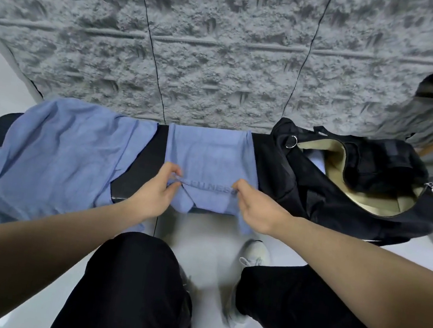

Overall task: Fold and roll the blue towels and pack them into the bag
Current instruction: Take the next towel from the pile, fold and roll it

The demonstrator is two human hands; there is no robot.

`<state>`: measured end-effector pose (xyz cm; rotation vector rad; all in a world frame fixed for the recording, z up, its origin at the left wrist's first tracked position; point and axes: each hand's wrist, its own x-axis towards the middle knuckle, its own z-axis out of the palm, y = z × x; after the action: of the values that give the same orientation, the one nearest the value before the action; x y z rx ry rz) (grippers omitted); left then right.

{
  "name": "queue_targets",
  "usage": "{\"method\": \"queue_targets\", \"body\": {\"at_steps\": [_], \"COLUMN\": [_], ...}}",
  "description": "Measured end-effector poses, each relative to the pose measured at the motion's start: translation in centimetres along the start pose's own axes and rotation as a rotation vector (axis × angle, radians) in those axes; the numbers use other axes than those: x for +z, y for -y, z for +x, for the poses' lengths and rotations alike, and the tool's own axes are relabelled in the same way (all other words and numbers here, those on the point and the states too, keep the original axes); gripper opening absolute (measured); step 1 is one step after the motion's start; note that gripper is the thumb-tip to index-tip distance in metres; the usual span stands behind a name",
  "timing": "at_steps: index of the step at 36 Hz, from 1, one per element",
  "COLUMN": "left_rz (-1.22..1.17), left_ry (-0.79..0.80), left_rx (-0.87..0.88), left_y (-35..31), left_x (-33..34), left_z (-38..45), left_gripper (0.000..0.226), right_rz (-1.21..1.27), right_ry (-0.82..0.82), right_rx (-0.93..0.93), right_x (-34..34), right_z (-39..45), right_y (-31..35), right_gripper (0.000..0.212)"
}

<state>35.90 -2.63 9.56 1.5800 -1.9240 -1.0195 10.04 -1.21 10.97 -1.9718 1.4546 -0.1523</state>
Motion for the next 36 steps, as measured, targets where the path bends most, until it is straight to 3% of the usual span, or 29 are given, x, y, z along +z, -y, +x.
{"method": "queue_targets", "body": {"at_steps": [2, 4, 7, 11, 15, 20, 22, 25, 27, 31, 36], "left_rz": [-0.05, -0.065, 0.016, 0.29, 0.531, 0.253, 0.077, -0.066, -0.091, -0.115, -0.098], "left_ry": [0.019, 0.023, 0.073, 0.134, 0.126, -0.026, 0.006, 0.043, 0.025, -0.032, -0.078], "left_rx": [0.02, 0.074, 0.104, 0.227, 0.34, 0.122, 0.052, 0.027, 0.048, 0.038, 0.038], "left_y": [-0.7, -1.1, -1.9, -1.6, -1.0, -2.3, -2.8, -3.9, -4.1, -4.3, -4.8], "left_x": [-0.1, -0.4, -1.2, -3.0, -3.8, -3.4, -3.4, -3.4, -3.4, -4.0, -4.1], "left_z": [-0.2, -0.4, -1.3, -2.2, -2.6, -2.9, -3.0, -3.5, -3.8, -4.6, -5.8], "left_gripper": [0.024, 0.037, 0.018, 0.083, 0.079, 0.09, 0.082, 0.015, 0.026, 0.011, 0.021], "right_rz": [0.017, -0.068, -0.299, -0.422, -0.41, -0.279, -0.232, -0.176, -0.138, -0.06, -0.067], "right_ry": [-0.001, -0.017, -0.082, -0.136, -0.128, -0.119, -0.092, -0.08, -0.072, -0.051, -0.058], "right_rx": [0.018, 0.032, -0.006, -0.009, -0.023, -0.038, -0.054, -0.066, -0.054, 0.003, 0.02], "right_x": [-0.3, -0.7, -0.8, -1.7, -2.8, -3.2, -3.4, -3.6, -3.8, -4.4, -5.3], "right_z": [-0.5, -1.1, -1.5, -2.1, -3.6, -4.6, -5.0, -5.4, -5.5, -5.9, -6.4], "right_y": [0.8, 1.3, 1.0, 0.2, 0.6, 1.3, 1.3, 1.3, 1.3, 1.6, 2.1], "right_gripper": [0.027, 0.056, 0.077, 0.064, 0.05, 0.026, 0.018, 0.012, 0.019, 0.033, 0.016]}}
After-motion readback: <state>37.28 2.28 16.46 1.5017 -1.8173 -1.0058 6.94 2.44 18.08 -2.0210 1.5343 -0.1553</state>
